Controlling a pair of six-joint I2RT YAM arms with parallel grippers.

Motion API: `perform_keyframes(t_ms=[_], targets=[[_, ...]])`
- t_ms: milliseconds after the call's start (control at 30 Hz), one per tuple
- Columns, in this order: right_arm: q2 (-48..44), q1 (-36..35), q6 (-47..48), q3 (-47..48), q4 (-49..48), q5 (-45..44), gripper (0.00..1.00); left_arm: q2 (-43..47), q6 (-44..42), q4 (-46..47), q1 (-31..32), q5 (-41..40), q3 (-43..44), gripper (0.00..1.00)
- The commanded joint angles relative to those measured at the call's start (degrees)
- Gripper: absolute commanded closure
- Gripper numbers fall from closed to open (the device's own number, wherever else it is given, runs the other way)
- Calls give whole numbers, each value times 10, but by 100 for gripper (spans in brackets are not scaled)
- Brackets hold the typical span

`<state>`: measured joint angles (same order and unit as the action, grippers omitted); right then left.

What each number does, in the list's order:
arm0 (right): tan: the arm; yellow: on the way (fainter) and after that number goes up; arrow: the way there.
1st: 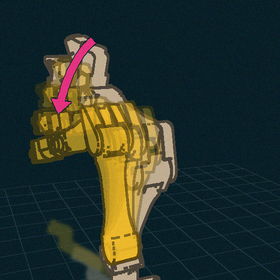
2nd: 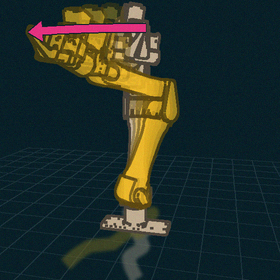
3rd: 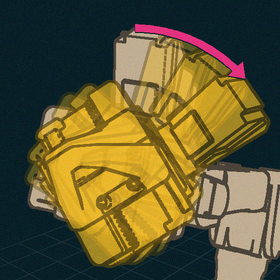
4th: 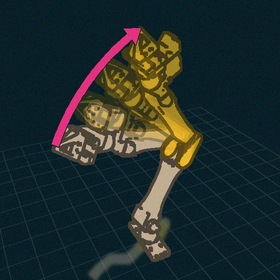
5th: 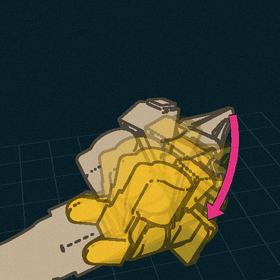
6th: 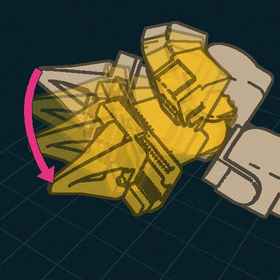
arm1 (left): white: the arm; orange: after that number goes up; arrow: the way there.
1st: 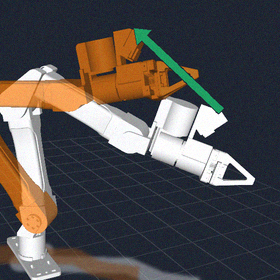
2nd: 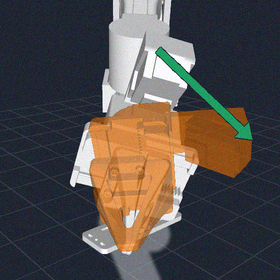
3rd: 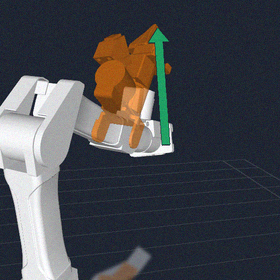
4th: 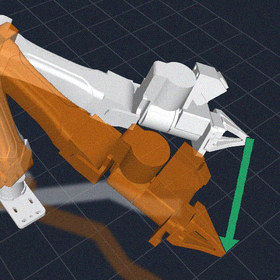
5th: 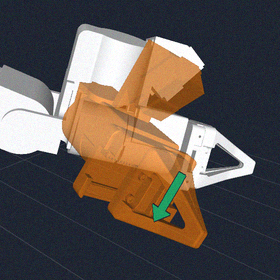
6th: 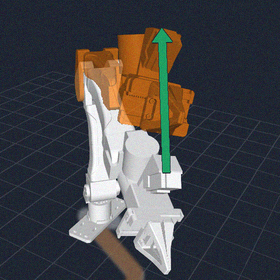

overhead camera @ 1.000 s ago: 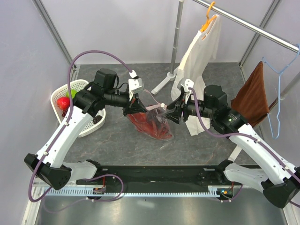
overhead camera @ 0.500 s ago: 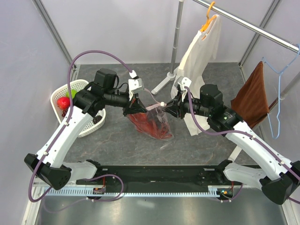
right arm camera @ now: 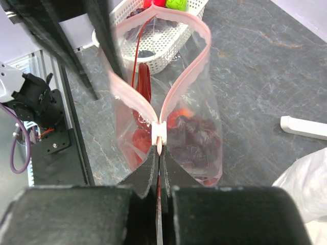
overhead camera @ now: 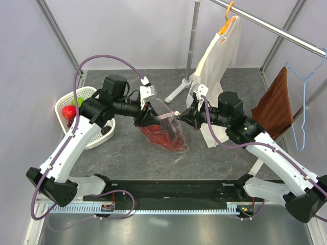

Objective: Place the food in the zip-top bag and seal the zipper
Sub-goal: Adjust the zipper food storage bag at the center of the board.

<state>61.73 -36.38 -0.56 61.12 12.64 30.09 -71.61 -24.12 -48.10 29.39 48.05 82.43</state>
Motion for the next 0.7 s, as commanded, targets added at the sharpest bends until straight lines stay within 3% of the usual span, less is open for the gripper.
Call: perform_keyframes(t_ms=[0, 67, 167, 367, 667], targets=[[-23, -3, 49, -3, 1, 1, 100, 24, -31, 12, 1, -10, 36, 52], [-27, -4, 61, -4, 5, 1, 100, 33, -71, 25, 1, 5, 47, 39], [-28, -4, 82, -1, 5, 2, 100, 23, -131, 28, 1, 41, 69, 33], [-29, -11, 113, 1, 6, -2, 100, -40, -188, 25, 24, 74, 118, 32], [-35, -15, 122, 6, 4, -12, 100, -101, -220, 22, 94, 2, 150, 40]])
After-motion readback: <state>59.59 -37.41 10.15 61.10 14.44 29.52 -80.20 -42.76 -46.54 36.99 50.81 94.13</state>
